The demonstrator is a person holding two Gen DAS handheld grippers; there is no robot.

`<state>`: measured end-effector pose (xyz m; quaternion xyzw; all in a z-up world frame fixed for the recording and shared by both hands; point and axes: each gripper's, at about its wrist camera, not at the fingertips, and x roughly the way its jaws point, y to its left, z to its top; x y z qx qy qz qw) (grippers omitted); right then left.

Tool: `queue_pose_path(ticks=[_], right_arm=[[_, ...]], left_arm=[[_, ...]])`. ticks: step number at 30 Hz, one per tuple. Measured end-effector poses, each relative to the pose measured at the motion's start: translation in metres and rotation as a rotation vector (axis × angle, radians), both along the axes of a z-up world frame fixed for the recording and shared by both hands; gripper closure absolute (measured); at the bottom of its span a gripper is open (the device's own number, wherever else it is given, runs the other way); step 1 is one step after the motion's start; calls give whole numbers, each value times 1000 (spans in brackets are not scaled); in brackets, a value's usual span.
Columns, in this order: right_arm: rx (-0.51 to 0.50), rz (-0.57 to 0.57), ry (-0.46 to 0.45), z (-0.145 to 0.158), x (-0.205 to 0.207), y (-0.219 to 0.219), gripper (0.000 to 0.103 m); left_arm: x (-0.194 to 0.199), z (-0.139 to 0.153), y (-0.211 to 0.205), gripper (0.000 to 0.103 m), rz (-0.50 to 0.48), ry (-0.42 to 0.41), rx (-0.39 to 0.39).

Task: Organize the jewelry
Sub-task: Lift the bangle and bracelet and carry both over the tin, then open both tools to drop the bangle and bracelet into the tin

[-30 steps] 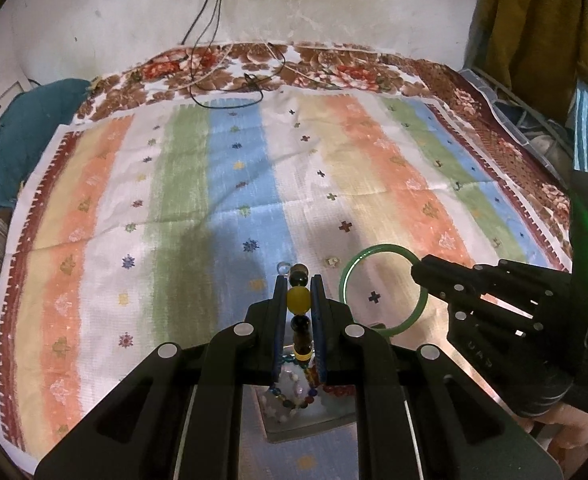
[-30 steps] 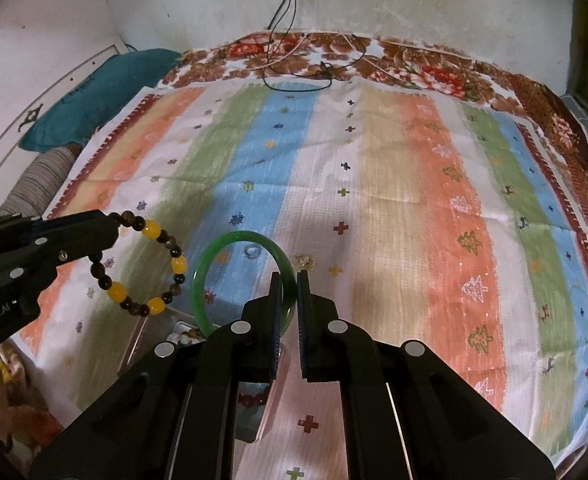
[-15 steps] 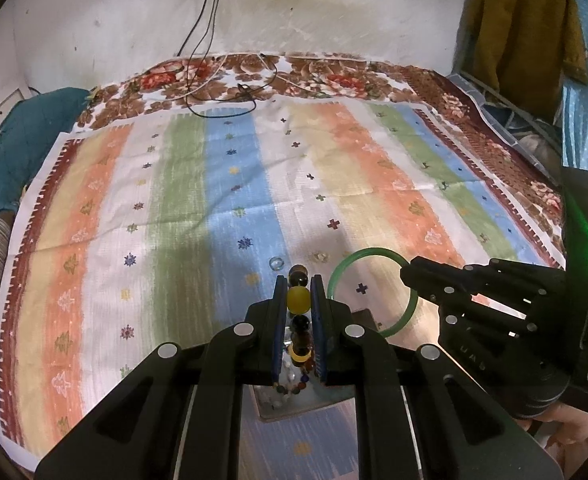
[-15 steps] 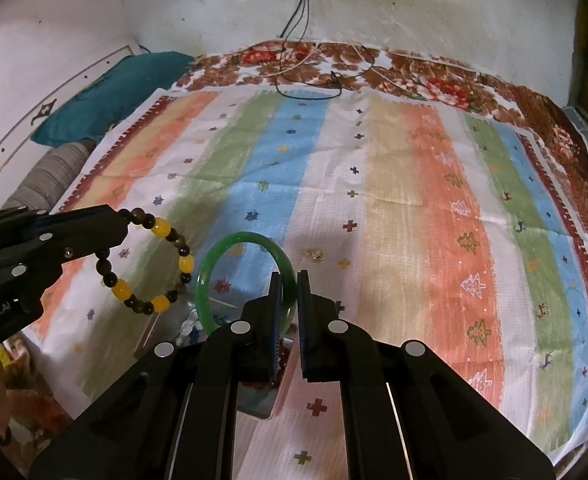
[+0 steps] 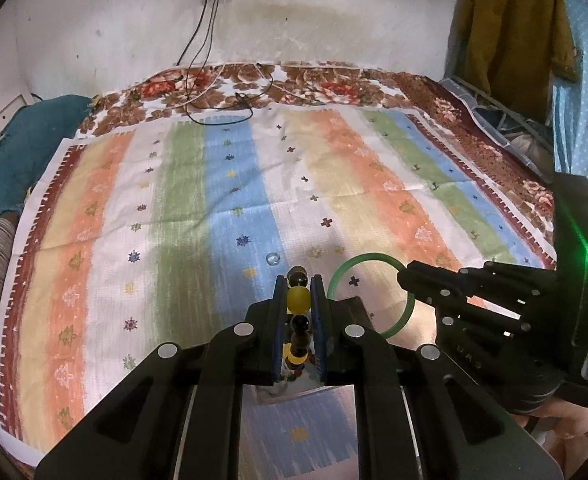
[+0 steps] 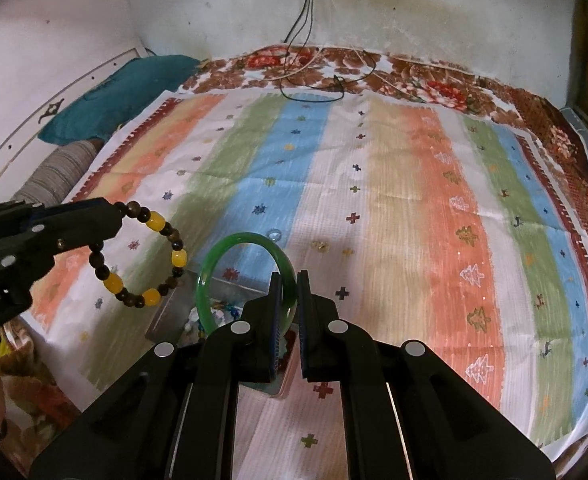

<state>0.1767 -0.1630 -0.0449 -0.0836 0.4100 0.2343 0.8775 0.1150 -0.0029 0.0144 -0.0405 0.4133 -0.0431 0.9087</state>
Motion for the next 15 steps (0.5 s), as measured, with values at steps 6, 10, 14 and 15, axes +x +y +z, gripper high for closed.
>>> queue_pose_path(ticks=[6,10,14,15], right_arm=[[14,4,1,1,-10,-2,95],[15,12,4,0,-14,-2,95],[5,38,24,-6,-14,2,94],[8,50,34,-7,-14,4,94]], left_arm=[[-5,-1,-2,92,1,-3,6],[-9,-2,-2,92,0,-4,10],[-12,-4,-4,92,-5,2,25],[-13,-5,-5,92,-9,7,29]])
